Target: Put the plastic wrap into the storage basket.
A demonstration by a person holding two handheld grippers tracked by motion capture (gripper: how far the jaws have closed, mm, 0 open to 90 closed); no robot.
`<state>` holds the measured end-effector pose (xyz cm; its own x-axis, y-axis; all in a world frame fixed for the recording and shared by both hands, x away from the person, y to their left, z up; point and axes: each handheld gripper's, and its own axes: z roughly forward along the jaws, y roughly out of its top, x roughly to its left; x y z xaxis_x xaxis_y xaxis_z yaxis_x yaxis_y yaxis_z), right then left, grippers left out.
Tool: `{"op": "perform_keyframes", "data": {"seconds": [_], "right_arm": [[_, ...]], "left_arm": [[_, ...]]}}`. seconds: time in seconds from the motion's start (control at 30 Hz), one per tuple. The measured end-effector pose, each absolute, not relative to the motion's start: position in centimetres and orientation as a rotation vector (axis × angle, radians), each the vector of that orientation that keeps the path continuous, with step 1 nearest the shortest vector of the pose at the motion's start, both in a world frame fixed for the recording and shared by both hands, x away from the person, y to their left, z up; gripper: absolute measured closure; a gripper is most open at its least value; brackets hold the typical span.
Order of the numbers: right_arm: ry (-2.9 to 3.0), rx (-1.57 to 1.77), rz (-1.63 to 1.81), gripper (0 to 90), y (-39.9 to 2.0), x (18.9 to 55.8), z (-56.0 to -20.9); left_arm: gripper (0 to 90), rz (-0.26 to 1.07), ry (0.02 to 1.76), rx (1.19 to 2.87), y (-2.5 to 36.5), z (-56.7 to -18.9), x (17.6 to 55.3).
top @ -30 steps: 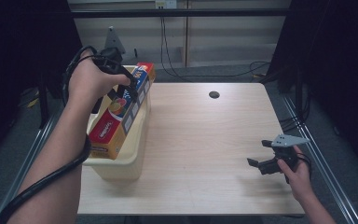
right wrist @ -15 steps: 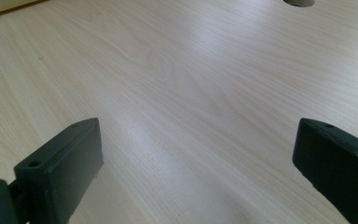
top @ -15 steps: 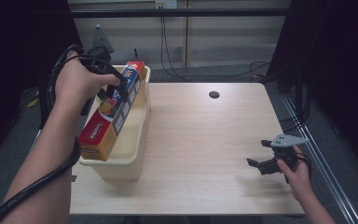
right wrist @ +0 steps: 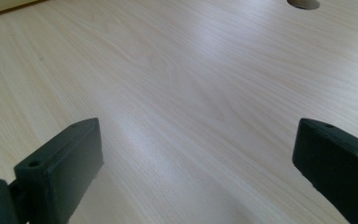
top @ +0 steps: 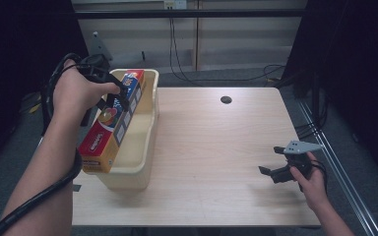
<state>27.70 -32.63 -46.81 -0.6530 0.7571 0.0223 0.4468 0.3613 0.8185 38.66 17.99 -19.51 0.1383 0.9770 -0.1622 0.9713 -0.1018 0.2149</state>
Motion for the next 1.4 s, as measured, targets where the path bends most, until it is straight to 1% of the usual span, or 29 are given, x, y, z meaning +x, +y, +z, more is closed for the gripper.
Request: {"op": "perform_keyframes", "data": {"seconds": [0.63,1.03,1.3,1.4], "right_arm": [[2.273,1.046,1.197,1.3,-32.4,27.8,-46.8],[2.276,1.046,1.201,1.3,-32.4,27.8,-46.8],[2.277,1.045,1.203,1.3,-32.4,27.8,-46.8],[2.281,1.044,1.199,1.3,-32.5,27.8,-46.8]], "left_arm": [[41.3,0.04,1.986,2.093,18.7,-20.9,38.8],[41.2,0.027,2.0,2.103,18.4,-22.4,39.1],[41.2,-0.007,2.008,2.103,18.3,-23.4,39.3],[41.2,0.012,2.008,2.11,18.2,-23.7,39.3]]}}
